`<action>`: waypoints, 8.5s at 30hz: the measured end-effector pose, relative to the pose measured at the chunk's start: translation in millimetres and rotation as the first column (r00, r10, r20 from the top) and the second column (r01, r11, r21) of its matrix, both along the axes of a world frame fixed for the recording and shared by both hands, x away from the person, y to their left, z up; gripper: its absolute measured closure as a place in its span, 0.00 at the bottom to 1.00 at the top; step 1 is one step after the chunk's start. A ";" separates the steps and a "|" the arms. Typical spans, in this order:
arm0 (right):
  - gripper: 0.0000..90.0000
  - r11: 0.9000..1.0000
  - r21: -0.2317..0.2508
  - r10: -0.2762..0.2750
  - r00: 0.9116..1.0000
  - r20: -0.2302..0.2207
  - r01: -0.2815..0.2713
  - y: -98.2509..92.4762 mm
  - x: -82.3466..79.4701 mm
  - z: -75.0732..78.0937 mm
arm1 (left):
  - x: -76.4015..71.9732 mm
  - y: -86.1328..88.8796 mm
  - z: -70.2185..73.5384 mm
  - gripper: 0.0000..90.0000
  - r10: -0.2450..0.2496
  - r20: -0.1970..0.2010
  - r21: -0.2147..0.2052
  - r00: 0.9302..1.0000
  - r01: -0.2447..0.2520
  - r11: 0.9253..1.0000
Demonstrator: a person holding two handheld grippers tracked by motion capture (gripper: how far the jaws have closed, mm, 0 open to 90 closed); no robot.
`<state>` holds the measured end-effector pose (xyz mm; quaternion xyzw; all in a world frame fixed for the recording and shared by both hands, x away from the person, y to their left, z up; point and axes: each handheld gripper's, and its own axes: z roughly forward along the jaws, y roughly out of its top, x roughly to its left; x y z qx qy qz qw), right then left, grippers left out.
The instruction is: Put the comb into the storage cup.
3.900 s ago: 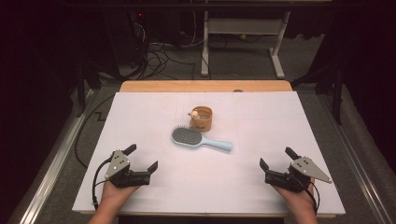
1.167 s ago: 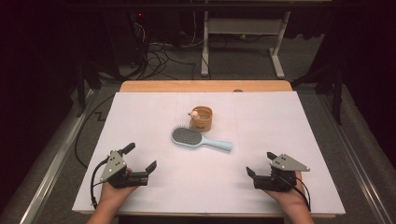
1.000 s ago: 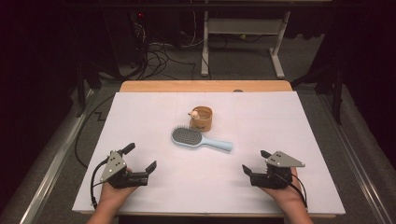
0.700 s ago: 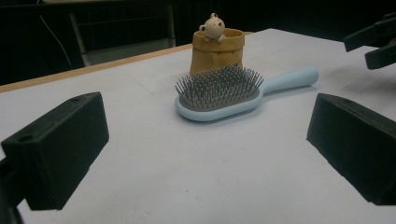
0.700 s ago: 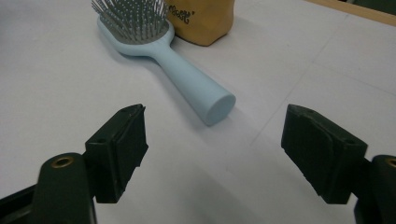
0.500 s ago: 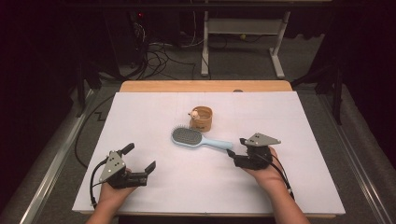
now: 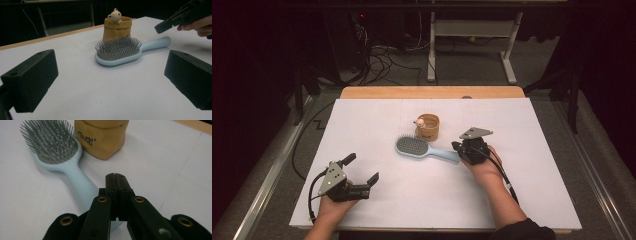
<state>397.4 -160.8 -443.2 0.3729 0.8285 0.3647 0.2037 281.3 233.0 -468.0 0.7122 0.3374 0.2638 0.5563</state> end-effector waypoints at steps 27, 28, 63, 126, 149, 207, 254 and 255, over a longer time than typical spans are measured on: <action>1.00 0.994 -0.050 0.095 0.993 -0.069 -0.099 8.6 -15.5 -0.1 | 0.4 -0.2 -0.7 0.00 0.004 -0.006 -0.005 1.000 -0.004 1.000; 1.00 0.994 -0.041 0.099 0.992 -0.074 -0.102 8.9 -18.1 0.5 | 0.3 -0.3 -0.6 0.00 0.004 -0.005 -0.006 1.000 -0.004 1.000; 0.87 0.983 0.133 0.124 0.992 0.029 -0.127 -17.8 -66.9 -6.9 | -0.1 -0.8 -0.3 0.00 0.004 -0.001 -0.011 1.000 -0.004 1.000; 0.65 0.998 -0.010 0.066 0.998 -0.015 -0.066 -103.0 -153.4 -24.3 | 3.4 2.3 -0.8 0.00 0.029 -0.060 -0.010 0.998 -0.030 1.000; 0.01 0.993 0.116 -0.018 0.998 0.055 0.012 -91.1 -135.8 -17.8 | 5.0 0.6 -2.8 0.00 0.018 -0.085 0.018 0.996 -0.016 1.000; 0.00 0.999 -0.018 0.029 0.997 -0.069 -0.030 -39.2 -77.7 2.0 | 5.3 -0.1 -1.9 0.00 -0.025 -0.096 -0.034 0.995 0.022 0.999; 0.00 0.978 -0.164 0.081 0.959 -0.273 -0.129 -8.9 -56.7 1.1 | 5.3 -1.8 -3.6 0.00 -0.035 -0.076 -0.010 0.996 0.034 0.999; 0.00 0.978 -0.167 0.079 0.958 -0.275 -0.128 -8.0 -55.3 0.8 | 5.1 -1.5 -3.6 0.00 -0.037 -0.075 -0.010 0.996 0.036 0.999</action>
